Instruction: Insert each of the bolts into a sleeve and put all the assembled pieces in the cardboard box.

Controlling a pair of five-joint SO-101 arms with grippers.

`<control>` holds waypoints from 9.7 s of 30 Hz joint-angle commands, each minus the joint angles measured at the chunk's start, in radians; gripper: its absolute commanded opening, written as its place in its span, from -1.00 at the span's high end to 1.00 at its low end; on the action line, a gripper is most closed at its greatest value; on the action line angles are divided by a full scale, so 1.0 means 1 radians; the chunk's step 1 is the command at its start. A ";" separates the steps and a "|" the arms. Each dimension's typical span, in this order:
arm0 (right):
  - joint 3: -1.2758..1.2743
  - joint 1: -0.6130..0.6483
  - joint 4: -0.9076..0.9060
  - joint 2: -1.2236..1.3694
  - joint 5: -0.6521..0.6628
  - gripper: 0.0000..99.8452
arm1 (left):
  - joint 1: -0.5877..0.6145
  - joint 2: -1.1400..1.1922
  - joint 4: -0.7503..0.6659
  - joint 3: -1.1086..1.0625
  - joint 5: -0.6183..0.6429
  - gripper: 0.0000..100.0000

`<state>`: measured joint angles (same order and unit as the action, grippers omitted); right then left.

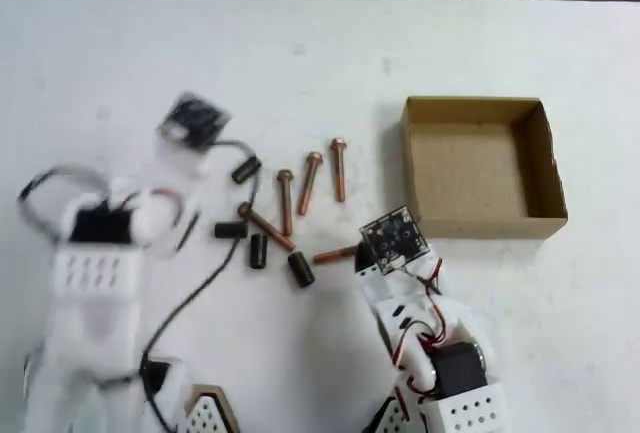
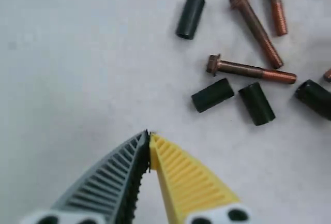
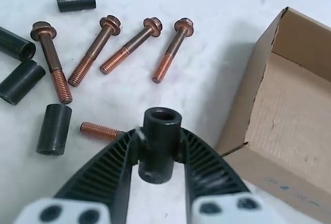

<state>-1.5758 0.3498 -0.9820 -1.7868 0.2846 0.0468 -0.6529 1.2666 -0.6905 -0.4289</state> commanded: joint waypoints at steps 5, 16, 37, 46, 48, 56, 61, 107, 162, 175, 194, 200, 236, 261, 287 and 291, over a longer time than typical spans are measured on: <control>0.012 -0.002 0.002 -0.015 -0.009 0.97 | -0.147 0.409 0.023 0.319 0.253 0.86; 0.011 -0.094 0.053 -0.015 -0.011 0.97 | -0.318 0.639 -0.083 0.463 0.476 0.72; 0.014 -0.145 0.051 -0.015 -0.008 0.97 | -0.249 0.751 -0.098 0.568 0.651 0.67; 0.014 -0.145 0.050 -0.015 -0.006 0.97 | -0.251 0.955 -0.097 0.641 0.710 0.67; 0.014 -0.145 0.050 -0.015 -0.006 0.97 | -0.254 1.000 -0.094 0.672 0.727 0.67; 0.015 -0.145 0.051 -0.015 -0.005 0.97 | -0.280 1.029 -0.031 0.755 0.772 0.67; 0.015 -0.145 0.051 -0.015 -0.005 0.97 | -0.277 1.029 -0.106 0.709 0.781 0.67; 0.011 -0.136 0.053 -0.015 -0.008 0.97 | -0.366 1.133 -0.014 0.833 0.459 0.95; -0.115 0.318 0.670 -0.013 -0.199 0.97 | -0.380 -0.544 -0.476 -0.081 0.503 0.96; -0.115 0.315 0.648 -0.012 -0.198 0.97 | -0.555 -0.713 -0.885 -0.407 0.589 0.96; -0.115 0.315 0.628 -0.012 -0.193 0.97 | -0.552 -0.835 -0.921 -0.552 0.591 0.96; -0.115 0.315 0.628 -0.012 -0.193 0.97 | -0.552 -0.834 -0.914 -0.554 0.594 0.96; -0.114 0.314 0.684 -0.013 -0.192 0.97 | -0.555 -0.839 -0.951 -0.695 0.597 0.96; -0.109 0.274 0.662 -0.015 -0.192 0.97 | -0.550 -0.839 -0.936 -0.773 0.597 0.58; -0.114 0.269 0.590 -0.013 -0.192 0.97 | -0.426 -0.839 -0.934 -0.612 0.591 0.43; -0.114 0.243 0.570 -0.013 -0.192 0.97 | -0.360 -0.840 -0.918 -0.568 0.592 0.43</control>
<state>-1.6817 0.6306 -0.4066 -1.7883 0.0959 -0.3613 -1.4799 0.3445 -1.3349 0.1557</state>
